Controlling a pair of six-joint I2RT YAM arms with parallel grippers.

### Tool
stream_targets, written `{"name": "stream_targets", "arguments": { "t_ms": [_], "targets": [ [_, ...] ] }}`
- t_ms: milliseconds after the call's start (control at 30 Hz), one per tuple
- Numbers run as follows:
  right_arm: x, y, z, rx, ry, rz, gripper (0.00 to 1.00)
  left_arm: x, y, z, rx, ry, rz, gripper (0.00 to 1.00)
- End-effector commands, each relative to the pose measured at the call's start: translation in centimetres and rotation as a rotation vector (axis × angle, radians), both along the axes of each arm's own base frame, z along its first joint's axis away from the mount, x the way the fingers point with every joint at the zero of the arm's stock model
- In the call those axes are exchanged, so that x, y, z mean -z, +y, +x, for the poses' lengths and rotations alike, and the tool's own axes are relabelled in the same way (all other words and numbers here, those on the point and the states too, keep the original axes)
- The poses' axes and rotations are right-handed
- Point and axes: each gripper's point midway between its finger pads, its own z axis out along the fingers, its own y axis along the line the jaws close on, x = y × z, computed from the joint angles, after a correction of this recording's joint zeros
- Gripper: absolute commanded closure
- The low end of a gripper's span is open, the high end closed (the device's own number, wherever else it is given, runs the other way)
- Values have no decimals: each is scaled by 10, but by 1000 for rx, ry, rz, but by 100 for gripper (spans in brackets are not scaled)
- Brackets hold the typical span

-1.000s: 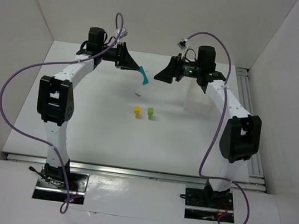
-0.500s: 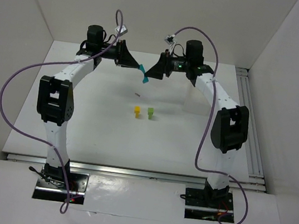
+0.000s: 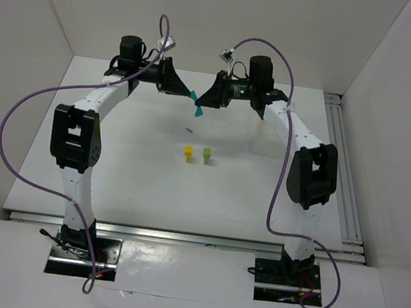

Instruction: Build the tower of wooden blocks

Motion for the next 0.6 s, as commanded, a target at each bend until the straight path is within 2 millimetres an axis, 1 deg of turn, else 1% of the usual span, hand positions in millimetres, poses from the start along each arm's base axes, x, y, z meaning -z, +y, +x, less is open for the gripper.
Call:
{"name": "stream_targets", "arguments": {
  "t_ms": [0, 67, 100, 167, 200, 233, 267, 333, 367, 400, 433, 467, 500, 533, 567],
  "targets": [
    [-19, 7, -2, -39, -58, 48, 62, -24, 1, -9, 22, -120, -6, 100],
    [-16, 8, 2, -29, -51, 42, 67, -24, 1, -9, 22, -120, -6, 100],
    [-14, 7, 4, -12, -41, 32, 71, -23, 1, -9, 22, -111, -6, 100],
    [-9, 5, 9, 24, -43, 3, 73, -23, 1, -7, 13, -123, 1, 100],
    [-9, 4, 13, 44, -51, -12, 73, -25, 1, -5, -1, -128, 7, 97],
    [-1, 5, 19, 96, -52, -50, 75, -24, 2, -4, -12, -104, 17, 87],
    [-5, 1, 22, 127, -72, -80, 77, -23, 2, -4, -12, -108, 19, 81],
    [6, -7, 42, 261, -92, -175, 78, -21, 2, -3, -19, -109, 25, 64],
    [8, -10, 41, 297, -102, -228, 78, -18, 6, -1, -37, -98, 33, 47],
    [13, -18, 55, 402, -116, -289, 78, -16, 6, 1, -53, -83, 42, 39],
    [12, -26, 60, 451, -131, -320, 80, -18, 6, 1, -53, -90, 43, 32],
    [12, -34, 62, 495, -129, -351, 80, -14, 13, 5, -75, -71, 48, 23],
    [21, -45, 72, 572, -132, -400, 80, -13, 21, 10, -116, -59, 55, 20],
    [20, -51, 74, 608, -140, -416, 80, -1, 26, 11, -140, -10, 61, 20],
    [29, -59, 72, 621, -141, -461, 80, 5, 41, 20, -200, 29, 67, 20]
  ]
}}
